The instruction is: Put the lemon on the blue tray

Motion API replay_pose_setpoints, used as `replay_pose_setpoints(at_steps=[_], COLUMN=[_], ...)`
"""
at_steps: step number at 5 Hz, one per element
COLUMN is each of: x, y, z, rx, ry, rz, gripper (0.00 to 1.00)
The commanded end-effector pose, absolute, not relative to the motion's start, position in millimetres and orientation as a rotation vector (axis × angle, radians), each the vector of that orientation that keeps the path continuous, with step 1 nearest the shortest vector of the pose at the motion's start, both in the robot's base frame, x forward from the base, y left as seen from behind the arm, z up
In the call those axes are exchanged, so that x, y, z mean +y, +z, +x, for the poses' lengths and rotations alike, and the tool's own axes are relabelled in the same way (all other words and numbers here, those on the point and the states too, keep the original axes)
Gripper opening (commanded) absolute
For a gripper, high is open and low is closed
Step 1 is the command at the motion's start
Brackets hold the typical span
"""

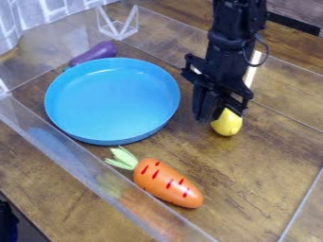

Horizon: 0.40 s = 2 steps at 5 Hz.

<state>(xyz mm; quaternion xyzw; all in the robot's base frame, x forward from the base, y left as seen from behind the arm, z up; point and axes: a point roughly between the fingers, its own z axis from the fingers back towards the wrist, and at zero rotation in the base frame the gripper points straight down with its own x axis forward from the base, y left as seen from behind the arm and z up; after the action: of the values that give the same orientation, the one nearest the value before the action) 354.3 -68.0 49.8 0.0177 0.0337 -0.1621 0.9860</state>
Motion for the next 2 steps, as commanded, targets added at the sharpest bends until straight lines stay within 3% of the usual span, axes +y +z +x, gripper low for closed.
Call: replay_pose_setpoints(at_steps=[1,2], x=[-65,-54], y=[66.5,65.8], z=[369,371], rx=[0.008,0.017], ry=[-0.319,-0.24], rz=[0.03,0.028], gripper=[1.0,1.0])
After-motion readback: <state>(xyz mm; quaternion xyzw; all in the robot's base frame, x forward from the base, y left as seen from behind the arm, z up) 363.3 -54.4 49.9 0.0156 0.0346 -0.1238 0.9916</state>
